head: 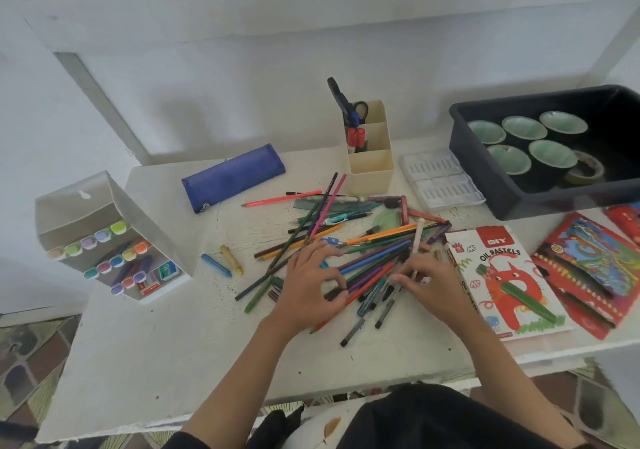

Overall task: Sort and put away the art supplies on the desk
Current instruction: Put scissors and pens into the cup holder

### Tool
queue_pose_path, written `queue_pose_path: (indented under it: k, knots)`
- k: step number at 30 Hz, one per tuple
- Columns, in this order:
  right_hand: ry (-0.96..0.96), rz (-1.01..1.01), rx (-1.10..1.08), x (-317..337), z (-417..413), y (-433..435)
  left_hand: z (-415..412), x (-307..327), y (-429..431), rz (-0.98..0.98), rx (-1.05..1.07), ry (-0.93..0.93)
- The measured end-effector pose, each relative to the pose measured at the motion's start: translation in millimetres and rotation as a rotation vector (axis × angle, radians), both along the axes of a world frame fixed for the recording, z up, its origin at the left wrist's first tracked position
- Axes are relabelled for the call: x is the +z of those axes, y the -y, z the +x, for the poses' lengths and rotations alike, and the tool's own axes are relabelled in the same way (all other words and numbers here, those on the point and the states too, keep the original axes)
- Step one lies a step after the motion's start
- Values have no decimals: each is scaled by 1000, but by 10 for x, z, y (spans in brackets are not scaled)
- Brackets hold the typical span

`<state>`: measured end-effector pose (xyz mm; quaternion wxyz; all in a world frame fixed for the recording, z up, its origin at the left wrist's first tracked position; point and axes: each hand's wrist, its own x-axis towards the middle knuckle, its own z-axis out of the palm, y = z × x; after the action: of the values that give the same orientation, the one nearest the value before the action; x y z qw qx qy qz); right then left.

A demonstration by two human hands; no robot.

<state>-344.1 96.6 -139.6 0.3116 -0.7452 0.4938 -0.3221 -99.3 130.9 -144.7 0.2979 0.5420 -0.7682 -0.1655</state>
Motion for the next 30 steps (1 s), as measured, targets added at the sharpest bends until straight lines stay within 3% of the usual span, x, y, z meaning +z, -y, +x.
queue_pose_path:
  k: [7, 12, 17, 22, 30]
  knots:
    - [-127, 92, 76, -108, 3, -233, -57, 37, -126, 53, -248, 284]
    - [-212, 75, 50, -164, 46, -331, -52, 25, -167, 107, -285, 327]
    - [-226, 34, -6, -174, 103, -403, 87, 63, -119, 14, -266, 287]
    - [-236, -32, -22, -182, 158, -450, 292, 126, -81, 75, -168, 122]
    - [26, -108, -190, 146, 253, -466, 557, 257, -54, 247, 93, -168]
